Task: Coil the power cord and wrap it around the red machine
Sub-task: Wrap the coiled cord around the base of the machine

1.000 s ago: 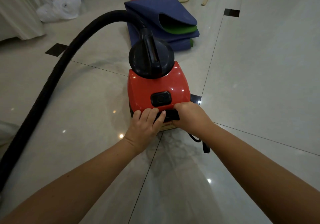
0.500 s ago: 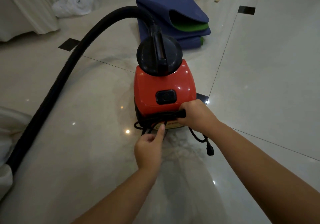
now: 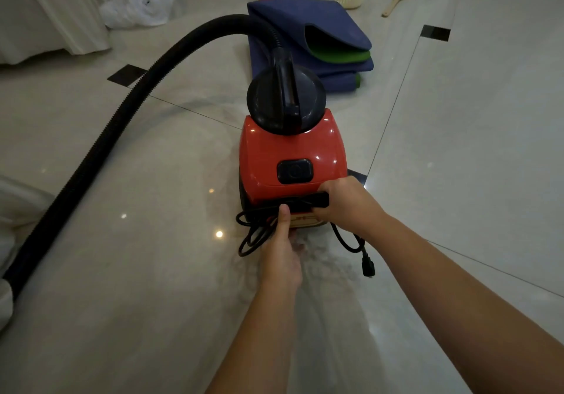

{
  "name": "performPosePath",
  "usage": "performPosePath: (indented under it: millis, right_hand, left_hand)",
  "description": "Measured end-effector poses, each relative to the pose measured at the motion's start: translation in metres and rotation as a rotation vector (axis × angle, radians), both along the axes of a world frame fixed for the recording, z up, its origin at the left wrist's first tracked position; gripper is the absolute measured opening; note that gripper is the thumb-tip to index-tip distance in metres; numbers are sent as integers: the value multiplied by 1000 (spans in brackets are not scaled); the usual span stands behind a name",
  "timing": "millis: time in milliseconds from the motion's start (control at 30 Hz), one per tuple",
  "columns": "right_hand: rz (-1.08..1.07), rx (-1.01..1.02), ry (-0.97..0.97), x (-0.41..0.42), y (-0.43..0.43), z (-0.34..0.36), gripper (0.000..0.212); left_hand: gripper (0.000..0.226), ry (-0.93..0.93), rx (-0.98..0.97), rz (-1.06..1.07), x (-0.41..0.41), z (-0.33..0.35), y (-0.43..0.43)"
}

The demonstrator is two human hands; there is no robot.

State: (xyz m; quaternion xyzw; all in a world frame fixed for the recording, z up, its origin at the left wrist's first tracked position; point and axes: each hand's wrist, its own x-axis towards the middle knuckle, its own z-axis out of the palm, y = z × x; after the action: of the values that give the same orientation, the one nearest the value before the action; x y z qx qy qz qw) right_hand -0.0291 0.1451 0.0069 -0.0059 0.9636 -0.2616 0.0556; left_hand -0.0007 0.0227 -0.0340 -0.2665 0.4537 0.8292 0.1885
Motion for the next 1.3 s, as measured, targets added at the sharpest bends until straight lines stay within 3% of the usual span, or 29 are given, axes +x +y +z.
performPosePath:
  millis: [167,333,467,567,800,1000,1133,1200,1300]
  right_hand:
    - [4,55,9,-1,2,-4,17]
    - [18,262,68,3,9,-4,24]
    - [-31,347,81,3,12,-7,29]
    - [-39,283,87,2,14,-11,29]
    - [-119,-139,-88,2,29,-10,31]
    - [-224,-134,-160,1,29,-19,27]
    - [-297,-66,-205,1,25,-20,37]
    - [-235,-37,-112,10,19,-24,37]
    - [-54,96,298,28,10,-36,42]
  left_hand:
    - [44,-26,9,-8,-11,-5,3]
    - [31,-16,-35,-30,-16,-12,3]
    - [74,19,-107,-2,-17,-16,2]
    - [89,23,-143,-7,-16,-22,-2]
    - [63,-17,-122,-66,-19,-24,-7]
    - [71,-42,-88,-39,-16,-23,-4]
    - [62,-62,-104,-45,-17,-21,-4]
    - [61,-62,-105,-23,-19,-21,-6]
    - [62,-41,-107,-16,-18,-22,-7]
